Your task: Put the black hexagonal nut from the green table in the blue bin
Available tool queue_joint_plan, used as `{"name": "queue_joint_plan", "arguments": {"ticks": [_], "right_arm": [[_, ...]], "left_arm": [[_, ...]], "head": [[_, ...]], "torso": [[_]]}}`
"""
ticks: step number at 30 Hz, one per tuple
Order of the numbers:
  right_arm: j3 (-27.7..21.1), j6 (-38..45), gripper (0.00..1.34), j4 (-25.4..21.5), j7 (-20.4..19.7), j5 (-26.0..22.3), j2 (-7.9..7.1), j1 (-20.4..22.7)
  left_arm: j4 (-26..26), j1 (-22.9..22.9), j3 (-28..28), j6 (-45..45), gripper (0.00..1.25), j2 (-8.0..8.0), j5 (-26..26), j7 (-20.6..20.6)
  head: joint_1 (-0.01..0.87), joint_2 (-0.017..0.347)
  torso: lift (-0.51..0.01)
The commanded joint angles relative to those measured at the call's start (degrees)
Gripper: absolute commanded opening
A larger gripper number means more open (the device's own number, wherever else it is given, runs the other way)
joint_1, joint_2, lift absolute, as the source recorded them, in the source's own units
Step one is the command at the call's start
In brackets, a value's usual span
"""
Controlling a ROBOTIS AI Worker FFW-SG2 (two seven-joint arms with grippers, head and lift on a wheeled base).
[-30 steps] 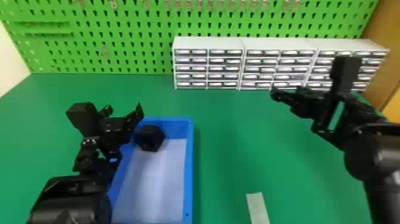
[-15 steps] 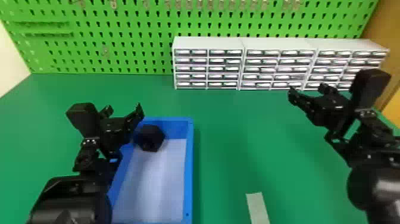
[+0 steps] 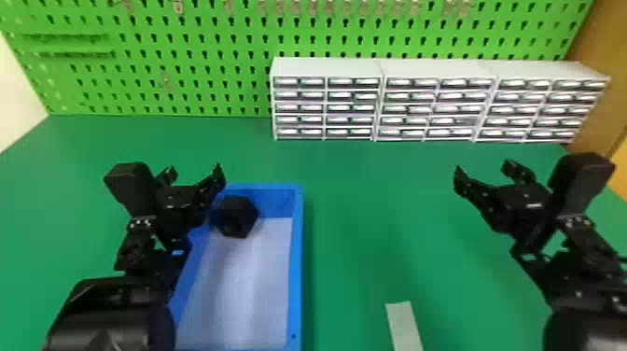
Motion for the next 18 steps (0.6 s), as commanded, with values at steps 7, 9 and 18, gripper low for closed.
{"name": "queue_joint_plan", "arguments": {"ticks": [7,9,18], "right_arm": [[0.25,-2.76,0.99,-0.90,-0.75,0.41,1.30,2.81],[0.25,-2.76,0.99,-0.90,-0.84,0.41,1.38,2.99],[0.52,-2.76,0.99,-1.08,-0.93,0.41,1.12,2.99]], "left_arm": [[0.00,0.29,-0.01,-0.09,0.93,0.00,0.30,0.00],[0.00,0.29,0.08,-0.09,0.93,0.00,0.30,0.00],[0.00,0.20,-0.09,-0.09,0.93,0.00,0.21,0.00]], "head": [[0.686,0.051],[0.686,0.051],[0.686,0.051]], "torso": [[-0.097],[-0.097],[-0.097]]}}
